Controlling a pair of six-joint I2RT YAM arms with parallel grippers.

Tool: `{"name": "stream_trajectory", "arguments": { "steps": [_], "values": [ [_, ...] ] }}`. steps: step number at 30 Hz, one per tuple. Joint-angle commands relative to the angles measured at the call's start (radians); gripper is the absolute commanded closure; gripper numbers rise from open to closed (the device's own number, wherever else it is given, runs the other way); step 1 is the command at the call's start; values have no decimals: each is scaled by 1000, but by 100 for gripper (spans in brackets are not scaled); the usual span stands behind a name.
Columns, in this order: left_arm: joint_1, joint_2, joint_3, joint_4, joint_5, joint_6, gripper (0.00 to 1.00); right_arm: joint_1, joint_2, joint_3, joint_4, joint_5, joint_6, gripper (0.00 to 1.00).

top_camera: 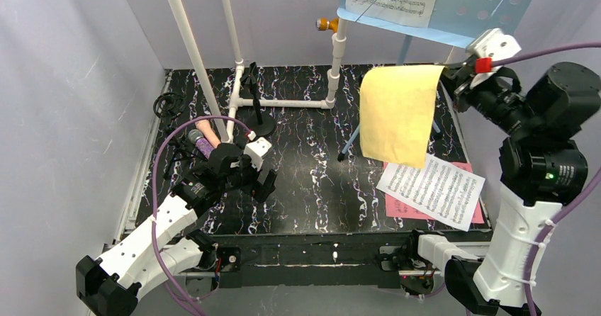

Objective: Pack up the instrument practice props
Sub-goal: Place the sheet music at the center of the board.

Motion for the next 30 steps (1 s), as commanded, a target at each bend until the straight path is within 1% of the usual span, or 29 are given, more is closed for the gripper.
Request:
{"name": "stream_trajectory", "arguments": {
  "steps": [1, 5, 9, 12, 21, 30],
  "values": [
    [6, -3, 5, -17, 5, 6, 0, -5, 20, -37, -210, 5, -164, 99],
    [6, -3, 5, -17, 6, 7, 0, -5, 37, -74, -327, 29, -269, 99],
    [6, 0, 7, -17, 6, 7, 0, -4, 98, -54, -499, 61, -377, 99],
    [6, 0, 6, -17, 8, 7, 0, -5, 137, -53, -595, 113, -446, 99],
    [6, 3, 6, -17, 11, 6, 0, 3, 109, -237, -608, 302, -546, 99],
    [6, 7, 7, -17, 12, 7, 0, 65, 119, -462, -609, 588, -551, 99]
  ]
}}
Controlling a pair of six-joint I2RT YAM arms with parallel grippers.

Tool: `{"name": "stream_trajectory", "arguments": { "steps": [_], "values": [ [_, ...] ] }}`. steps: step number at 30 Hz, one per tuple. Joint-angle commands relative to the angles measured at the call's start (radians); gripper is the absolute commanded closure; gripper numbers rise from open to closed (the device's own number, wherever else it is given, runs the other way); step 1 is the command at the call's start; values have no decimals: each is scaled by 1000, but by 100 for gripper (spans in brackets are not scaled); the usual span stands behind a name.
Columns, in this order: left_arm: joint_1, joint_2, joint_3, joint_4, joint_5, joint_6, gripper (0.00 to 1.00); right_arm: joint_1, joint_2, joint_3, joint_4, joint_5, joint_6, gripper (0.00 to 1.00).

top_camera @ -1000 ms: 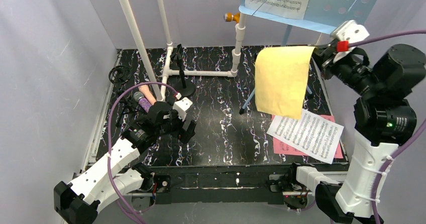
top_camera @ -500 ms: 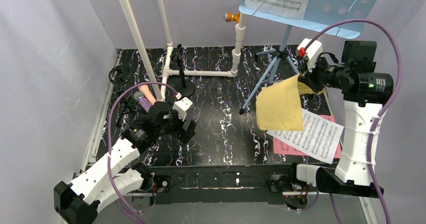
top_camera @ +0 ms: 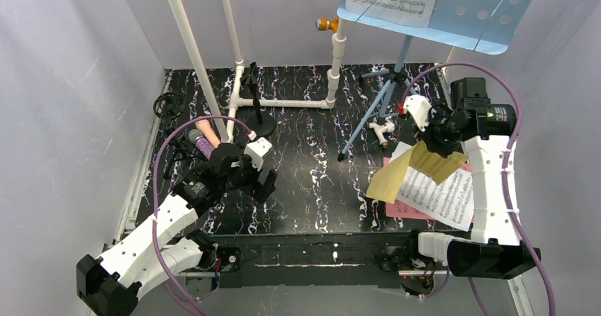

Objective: Pack up the instrument practice props
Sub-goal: Place the sheet music at the center of the board.

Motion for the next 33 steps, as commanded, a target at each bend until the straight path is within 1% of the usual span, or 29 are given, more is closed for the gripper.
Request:
{"name": "stream_trajectory", "arguments": {
  "steps": [1, 2, 6, 10, 13, 16, 19, 26, 29, 33],
  "values": [
    [6, 2, 7, -16, 12, 6, 0, 42, -3, -80, -16, 191, -15, 99],
    [6, 3, 7, -16, 13, 7, 0, 45, -2, -96, -16, 233, -17, 99],
    [6, 5, 8, -17, 16, 6, 0, 46, 6, -151, -16, 313, -31, 99],
    [6, 4, 7, -16, 16, 5, 0, 47, 43, -230, -10, 363, -31, 99],
    [6, 1, 6, -16, 16, 5, 0, 36, 83, -246, 2, 382, 13, 99],
    [6, -1, 6, -16, 20, 6, 0, -6, 102, -250, 64, 400, 45, 99],
    [6, -4, 6, -17, 23, 5, 0, -25, 104, -301, 143, 463, 36, 99],
    [6, -14, 7, -17, 23, 6, 0, -68, 92, -453, 273, 542, -37, 99],
    [6, -13, 7, -16, 24, 4, 0, -101, 78, -505, 333, 568, -102, 99],
    [6, -13, 6, -17, 23, 3, 0, -146, 61, -588, 418, 594, -226, 96]
  ]
}}
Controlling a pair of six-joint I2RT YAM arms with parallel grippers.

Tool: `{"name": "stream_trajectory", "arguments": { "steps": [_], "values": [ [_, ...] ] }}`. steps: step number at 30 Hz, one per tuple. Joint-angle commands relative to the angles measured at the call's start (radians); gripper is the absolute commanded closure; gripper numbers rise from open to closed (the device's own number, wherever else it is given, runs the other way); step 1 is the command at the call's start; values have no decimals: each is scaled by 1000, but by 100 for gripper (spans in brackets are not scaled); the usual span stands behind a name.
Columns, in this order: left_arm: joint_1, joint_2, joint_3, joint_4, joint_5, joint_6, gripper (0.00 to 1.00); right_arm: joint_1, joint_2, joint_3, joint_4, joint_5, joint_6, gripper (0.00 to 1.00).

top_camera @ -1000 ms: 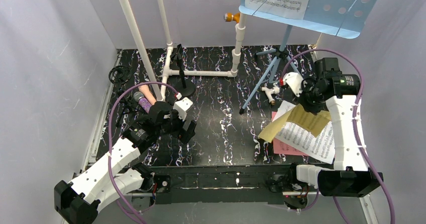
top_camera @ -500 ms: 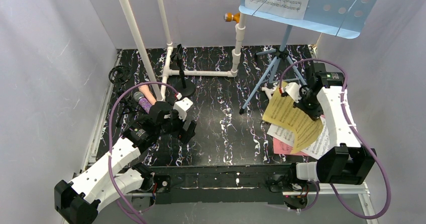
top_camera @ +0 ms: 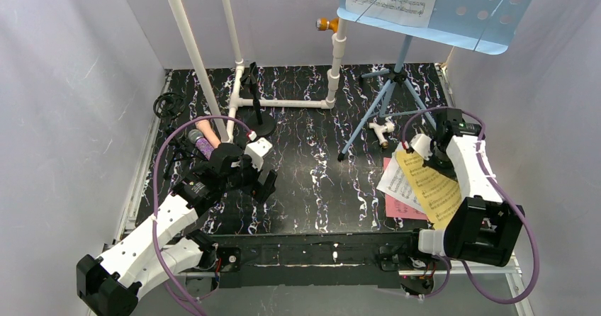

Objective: Pack up the instrument practice props
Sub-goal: Place the sheet music at the center of the board.

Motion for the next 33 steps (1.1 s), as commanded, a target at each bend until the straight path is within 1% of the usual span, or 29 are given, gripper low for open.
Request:
{"name": "stream_trajectory", "arguments": {
  "steps": [1, 3, 4, 7, 10, 16, 20, 25, 33],
  "values": [
    [6, -13, 5, -14, 15, 4, 0, -52, -45, -75, 130, 52, -175, 96],
    [6, -13, 5, -14, 15, 4, 0, -79, -59, -105, 162, 33, -254, 96],
    [6, -11, 5, -14, 14, 3, 0, -95, -69, -118, 173, 16, -298, 99],
    [6, -10, 5, -14, 14, 4, 0, -144, -114, -157, 220, -43, -432, 99],
    [6, -7, 5, -13, 15, 4, 0, -190, -161, -181, 226, -123, -577, 99],
    [6, -7, 5, -14, 15, 4, 0, -233, -218, -189, 223, -262, -753, 99],
    [6, -9, 5, -14, 13, 5, 0, -265, -243, -189, 161, -343, -916, 99],
    [7, -13, 5, -14, 14, 5, 0, -277, -244, -180, 108, -409, -981, 99],
    [6, -11, 5, -14, 15, 4, 0, -283, -221, -187, 89, -396, -1012, 99]
  ]
}}
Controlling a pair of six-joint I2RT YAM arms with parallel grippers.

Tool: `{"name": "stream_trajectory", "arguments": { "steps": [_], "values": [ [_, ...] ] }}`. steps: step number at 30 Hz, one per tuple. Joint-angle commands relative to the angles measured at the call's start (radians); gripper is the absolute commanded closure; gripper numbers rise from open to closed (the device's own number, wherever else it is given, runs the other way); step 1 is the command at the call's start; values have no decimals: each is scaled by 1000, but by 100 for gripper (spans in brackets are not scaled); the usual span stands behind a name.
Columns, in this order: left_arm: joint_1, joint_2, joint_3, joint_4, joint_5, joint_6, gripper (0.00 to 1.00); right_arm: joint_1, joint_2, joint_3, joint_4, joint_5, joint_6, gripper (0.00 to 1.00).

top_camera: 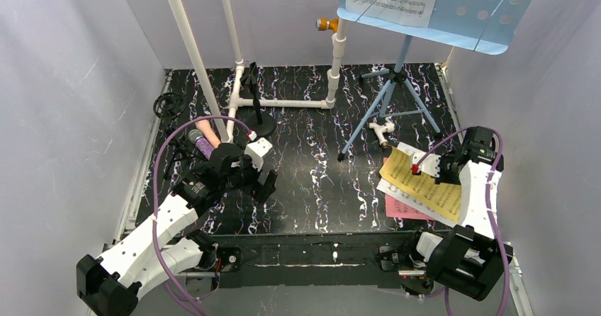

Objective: Pack up the instrument practice props
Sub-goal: Place the sheet music at the center of the board.

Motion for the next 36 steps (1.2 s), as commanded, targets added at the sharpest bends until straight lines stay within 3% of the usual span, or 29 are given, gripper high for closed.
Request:
{"name": "stream_trajectory", "arguments": {
  "steps": [1, 7, 14, 19, 28, 33, 36],
  "values": [
    [6, -10, 4, -14, 12, 3, 0, -14, 9, -10, -64, -16, -245, 99],
    [6, -10, 5, -14, 14, 2, 0, -33, 26, -17, -53, 1, -240, 95],
    [6, -6, 5, -12, 17, 1, 0, -35, -7, -36, 33, -7, -106, 62],
    [6, -2, 7, -14, 18, 1, 0, -35, -48, 24, 21, -101, -2, 36],
    [6, -5, 7, -14, 17, 0, 0, -35, -143, 158, -220, -471, 72, 2],
    [6, -2, 6, -16, 17, 1, 0, -35, -181, 259, -369, -767, 78, 2],
    [6, -2, 6, -16, 14, 1, 0, -33, -142, 372, -397, -914, 201, 2]
  ]
}}
